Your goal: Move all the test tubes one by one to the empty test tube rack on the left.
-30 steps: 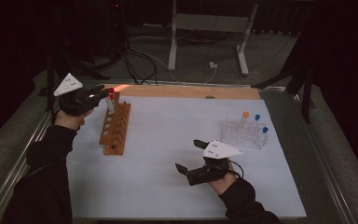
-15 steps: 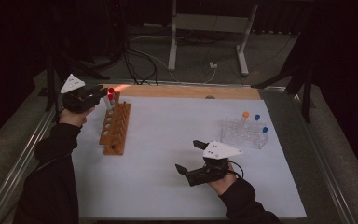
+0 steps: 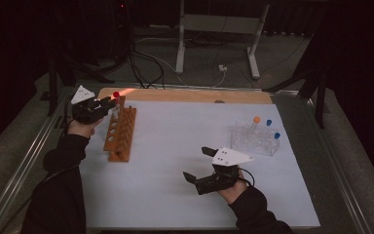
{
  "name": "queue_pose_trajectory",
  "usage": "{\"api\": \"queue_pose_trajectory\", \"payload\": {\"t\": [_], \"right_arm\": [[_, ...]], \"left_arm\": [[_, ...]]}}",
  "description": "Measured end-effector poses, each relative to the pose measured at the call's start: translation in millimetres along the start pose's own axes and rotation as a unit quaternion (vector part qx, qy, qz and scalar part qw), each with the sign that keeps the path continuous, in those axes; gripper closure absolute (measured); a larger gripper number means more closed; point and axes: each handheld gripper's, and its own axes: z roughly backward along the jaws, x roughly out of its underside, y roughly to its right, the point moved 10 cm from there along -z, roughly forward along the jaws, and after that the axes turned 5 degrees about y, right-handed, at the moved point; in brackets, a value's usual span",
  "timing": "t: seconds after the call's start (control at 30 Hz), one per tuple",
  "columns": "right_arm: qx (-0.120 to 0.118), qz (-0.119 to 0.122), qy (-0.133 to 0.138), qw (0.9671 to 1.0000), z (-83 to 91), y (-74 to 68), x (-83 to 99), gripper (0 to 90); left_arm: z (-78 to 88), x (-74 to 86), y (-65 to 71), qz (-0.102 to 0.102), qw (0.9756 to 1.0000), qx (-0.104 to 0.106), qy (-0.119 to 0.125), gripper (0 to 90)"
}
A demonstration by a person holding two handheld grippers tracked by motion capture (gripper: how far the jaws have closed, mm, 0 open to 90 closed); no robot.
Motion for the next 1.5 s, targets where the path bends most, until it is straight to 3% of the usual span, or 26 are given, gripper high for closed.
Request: {"api": "queue_pose_trajectory", "payload": {"t": [0.5,0.8,0.97,1.1,1.23,1.33,1.5], "right_arm": [[-0.002,0.000,0.001,1.0000,1.6,-0.7,-0.5,1.8],[-0.005,-0.003,-0.002,1.0000,1.4,-1.0,-0.1,1.8],[0.000,-0.004,0.004,1.0000,3.8,2.3,-3.4,1.8],[0.012,0.013,0.009,0.9998,7.5,8.9,-7.1,1.8],[0.031,0.011,0.016,0.9993,14.0,22.1,-12.5,1.8],[0.057,0.008,0.016,0.9982,21.3,38.6,-15.3,1.8],[0.108,-0.009,0.025,0.9938,35.7,73.0,-18.0,1.8]], "left_arm": [[-5.8,24.7,-3.1,0.010,0.9999,-0.009,-0.003,71.7],[-6.1,26.7,-2.0,0.015,0.9998,-0.005,-0.010,70.5],[3.7,18.4,6.2,0.011,0.9998,0.016,-0.008,39.2],[18.4,8.9,19.2,0.009,0.9993,0.034,0.009,18.0],[33.6,2.3,39.0,0.007,0.9976,0.064,0.025,9.3],[43.3,0.5,57.3,0.004,0.9946,0.099,0.028,2.5],[54.3,-0.5,86.6,-0.004,0.9897,0.138,0.038,1.0]]}}
